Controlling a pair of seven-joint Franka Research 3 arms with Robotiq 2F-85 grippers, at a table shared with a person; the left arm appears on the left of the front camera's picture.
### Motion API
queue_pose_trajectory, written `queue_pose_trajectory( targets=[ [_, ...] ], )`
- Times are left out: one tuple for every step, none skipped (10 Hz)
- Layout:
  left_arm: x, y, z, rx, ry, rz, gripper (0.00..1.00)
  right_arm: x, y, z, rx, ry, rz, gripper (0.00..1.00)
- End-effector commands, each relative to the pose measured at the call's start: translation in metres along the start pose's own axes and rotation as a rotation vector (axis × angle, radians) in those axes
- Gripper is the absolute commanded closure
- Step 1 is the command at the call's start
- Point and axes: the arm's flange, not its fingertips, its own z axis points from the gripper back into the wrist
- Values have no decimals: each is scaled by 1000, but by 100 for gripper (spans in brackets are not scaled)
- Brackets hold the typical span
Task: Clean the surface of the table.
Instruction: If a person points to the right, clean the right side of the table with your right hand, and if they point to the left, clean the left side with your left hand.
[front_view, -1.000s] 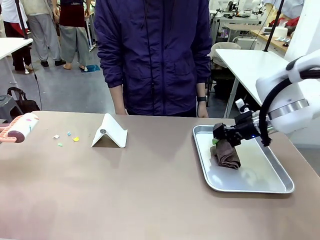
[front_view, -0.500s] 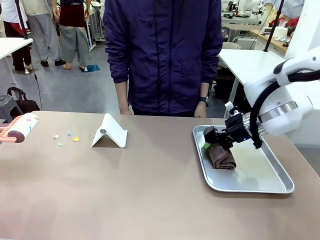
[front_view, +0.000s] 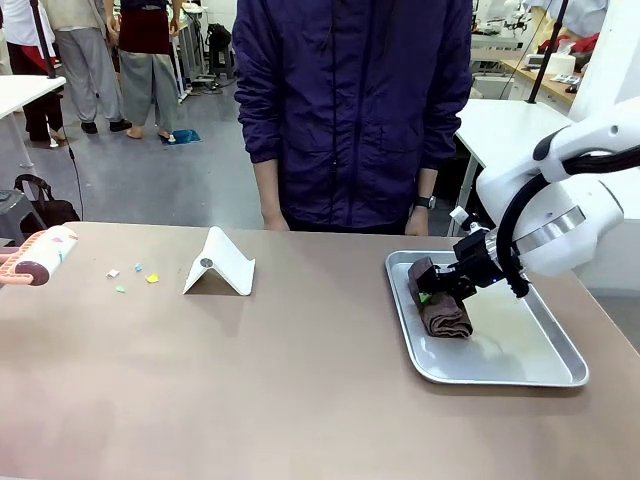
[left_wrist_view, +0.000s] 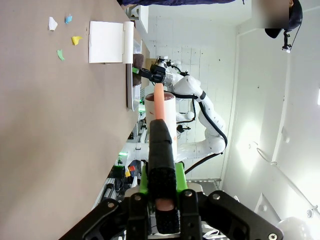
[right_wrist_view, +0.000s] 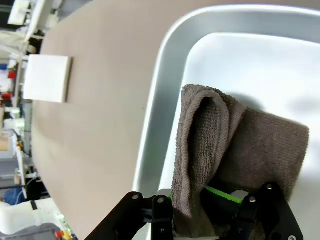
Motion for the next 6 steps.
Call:
queue_pose_trajectory(
  targets=[
    [-5,-4,-3,-9,-3,-20,100,6,-3,4,-126,22,12,100],
    [-5,-4,-3,-9,-3,-20,100,7,-8,7,-187,22,32,100],
    [-5,-4,-3,-9,-3,-20,100,6,-11,9,-211,23,39,100],
    [-5,-4,-3,-9,-3,-20,100,6,-16,12,-232,23,43,100],
    [-5,-4,-3,-9,-3,-20,100,6,-24,15,-269,22,41,100],
    [-5,-4,-3,-9,-3,-20,100,6,-31,19,-288,14,28,100]
  ],
)
